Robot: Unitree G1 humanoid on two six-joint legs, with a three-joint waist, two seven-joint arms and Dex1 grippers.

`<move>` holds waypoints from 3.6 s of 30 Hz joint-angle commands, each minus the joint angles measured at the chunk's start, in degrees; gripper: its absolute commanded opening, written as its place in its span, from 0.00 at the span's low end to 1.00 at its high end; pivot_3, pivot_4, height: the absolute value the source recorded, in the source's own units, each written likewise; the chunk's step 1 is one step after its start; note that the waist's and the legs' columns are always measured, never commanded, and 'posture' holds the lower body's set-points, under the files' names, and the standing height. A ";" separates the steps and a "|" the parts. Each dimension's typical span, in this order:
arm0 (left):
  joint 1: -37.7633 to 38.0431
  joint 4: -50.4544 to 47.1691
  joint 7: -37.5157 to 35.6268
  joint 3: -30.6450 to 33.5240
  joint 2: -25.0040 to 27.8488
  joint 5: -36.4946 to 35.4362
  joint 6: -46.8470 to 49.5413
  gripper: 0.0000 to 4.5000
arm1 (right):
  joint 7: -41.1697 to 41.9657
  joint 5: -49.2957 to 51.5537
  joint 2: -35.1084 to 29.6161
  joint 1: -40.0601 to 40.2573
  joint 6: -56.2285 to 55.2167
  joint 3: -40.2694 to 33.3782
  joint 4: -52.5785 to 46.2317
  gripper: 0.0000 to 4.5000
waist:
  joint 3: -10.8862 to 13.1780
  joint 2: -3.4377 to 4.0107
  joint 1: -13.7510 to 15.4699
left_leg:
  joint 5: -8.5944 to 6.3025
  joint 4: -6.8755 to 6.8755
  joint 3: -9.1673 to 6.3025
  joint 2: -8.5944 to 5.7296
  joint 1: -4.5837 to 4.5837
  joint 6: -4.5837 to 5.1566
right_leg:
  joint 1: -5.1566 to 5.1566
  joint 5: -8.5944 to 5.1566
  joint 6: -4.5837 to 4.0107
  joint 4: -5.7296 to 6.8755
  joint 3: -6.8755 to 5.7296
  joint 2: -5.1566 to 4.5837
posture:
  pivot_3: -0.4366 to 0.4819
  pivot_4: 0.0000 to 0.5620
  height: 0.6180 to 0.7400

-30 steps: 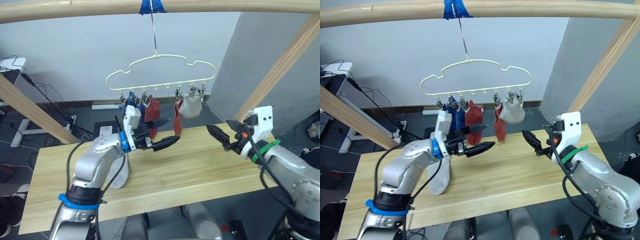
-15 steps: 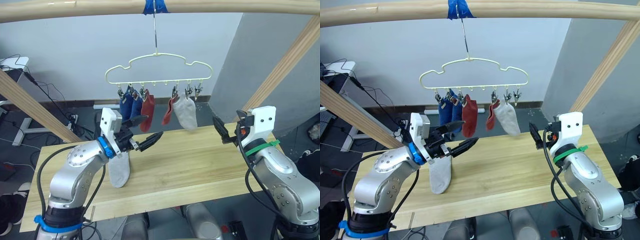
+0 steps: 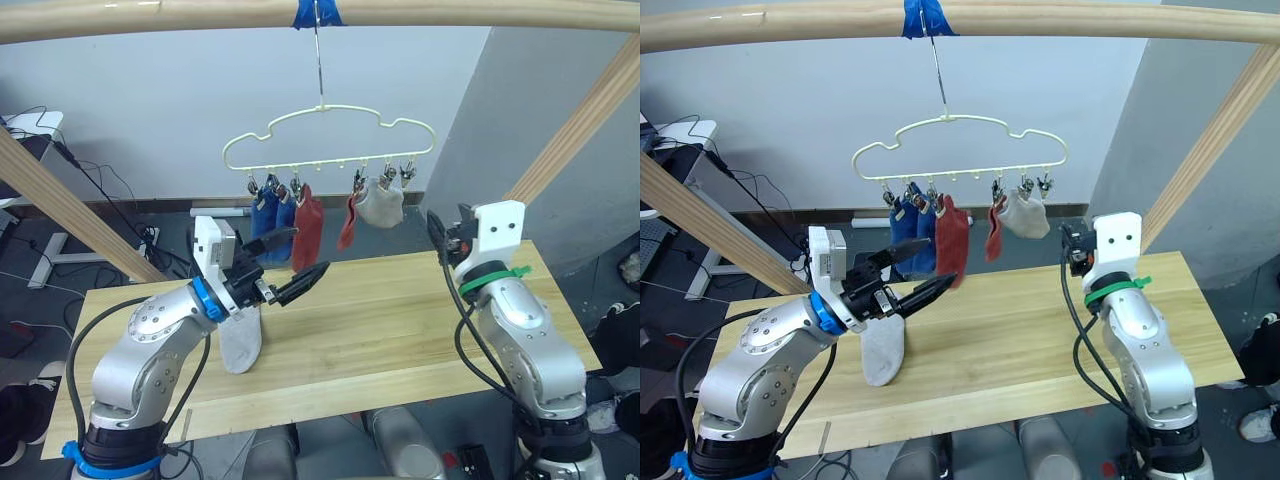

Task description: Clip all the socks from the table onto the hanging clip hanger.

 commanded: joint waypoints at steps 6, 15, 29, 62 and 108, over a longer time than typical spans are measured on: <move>0.94 -5.18 -1.35 0.86 0.99 -5.60 0.75 1.00 | -0.25 -4.12 4.19 -3.75 -5.05 1.26 2.87 0.39 | 0.00 0.00 0.49 | 0.00 0.00 -0.03 0.00 0.00 0.00 | 0.01 0.01 -0.03 0.01 -0.03 0.00 | 0.32 0.39 1.00; 2.25 -6.05 -1.85 1.44 1.76 -4.87 -1.07 1.00 | 0.76 -6.07 6.00 -6.85 -6.50 1.66 6.56 0.24 | 0.00 0.00 1.02 | 0.00 0.08 -0.02 0.00 0.00 0.00 | 0.01 0.07 -0.11 0.06 -0.02 0.00 | 0.34 0.39 1.00; 2.86 -6.31 -1.22 1.56 2.07 -4.90 -1.56 1.00 | 1.11 -6.44 9.20 -10.56 -7.53 0.88 11.10 0.24 | 0.00 0.00 1.24 | 0.00 0.09 -0.04 0.00 0.01 0.00 | 0.01 0.11 -0.18 0.11 -0.04 0.01 | 0.36 0.40 1.00; 2.28 -6.35 -0.65 -0.07 1.78 -3.86 -1.98 1.00 | -0.85 -9.69 11.01 -14.86 -11.72 -0.69 19.84 0.66 | 0.00 0.00 2.41 | 0.00 0.13 -0.04 0.00 0.03 0.00 | 0.00 0.13 -0.22 0.19 -0.04 0.01 | 0.37 0.39 1.00; 2.72 -6.63 -0.35 -1.30 1.09 -3.67 -2.89 1.00 | 1.28 -9.42 11.83 -11.41 -12.60 -1.32 15.54 0.66 | 0.00 0.00 2.51 | 0.04 0.20 -0.01 0.00 0.22 0.01 | 0.01 0.07 -0.23 0.54 0.00 0.04 | 0.36 0.37 1.00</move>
